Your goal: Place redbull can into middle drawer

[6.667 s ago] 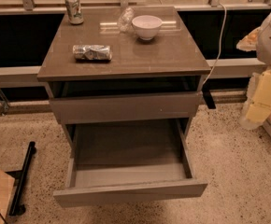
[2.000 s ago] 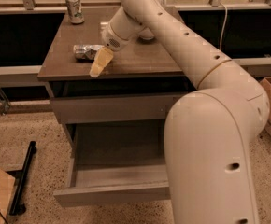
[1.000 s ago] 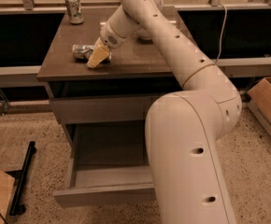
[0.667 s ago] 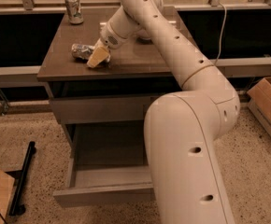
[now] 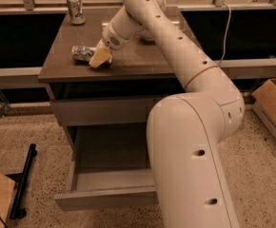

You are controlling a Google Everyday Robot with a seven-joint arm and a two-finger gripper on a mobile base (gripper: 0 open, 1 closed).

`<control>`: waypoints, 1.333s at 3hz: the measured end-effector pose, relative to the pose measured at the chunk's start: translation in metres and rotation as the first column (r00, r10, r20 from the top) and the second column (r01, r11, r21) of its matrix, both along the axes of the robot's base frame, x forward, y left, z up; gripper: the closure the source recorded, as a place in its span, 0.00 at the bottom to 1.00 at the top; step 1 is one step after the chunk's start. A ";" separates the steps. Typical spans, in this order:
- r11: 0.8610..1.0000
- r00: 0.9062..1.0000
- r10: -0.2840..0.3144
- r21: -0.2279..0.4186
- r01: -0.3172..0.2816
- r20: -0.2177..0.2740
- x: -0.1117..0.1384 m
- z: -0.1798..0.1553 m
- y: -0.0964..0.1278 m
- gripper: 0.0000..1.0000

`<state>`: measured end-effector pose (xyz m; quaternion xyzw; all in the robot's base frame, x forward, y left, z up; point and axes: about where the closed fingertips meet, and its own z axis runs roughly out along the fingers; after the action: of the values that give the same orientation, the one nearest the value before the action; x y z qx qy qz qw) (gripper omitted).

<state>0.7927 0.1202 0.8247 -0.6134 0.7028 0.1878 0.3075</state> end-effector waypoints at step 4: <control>0.983 0.999 -0.028 -0.182 0.020 -0.039 -0.219 0.118 -0.111 1.00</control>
Offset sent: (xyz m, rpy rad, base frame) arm -0.1820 -0.1093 0.1635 -0.1930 -0.0855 -0.0444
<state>0.5735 0.0096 0.9425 -0.6263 0.7305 0.1320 0.2381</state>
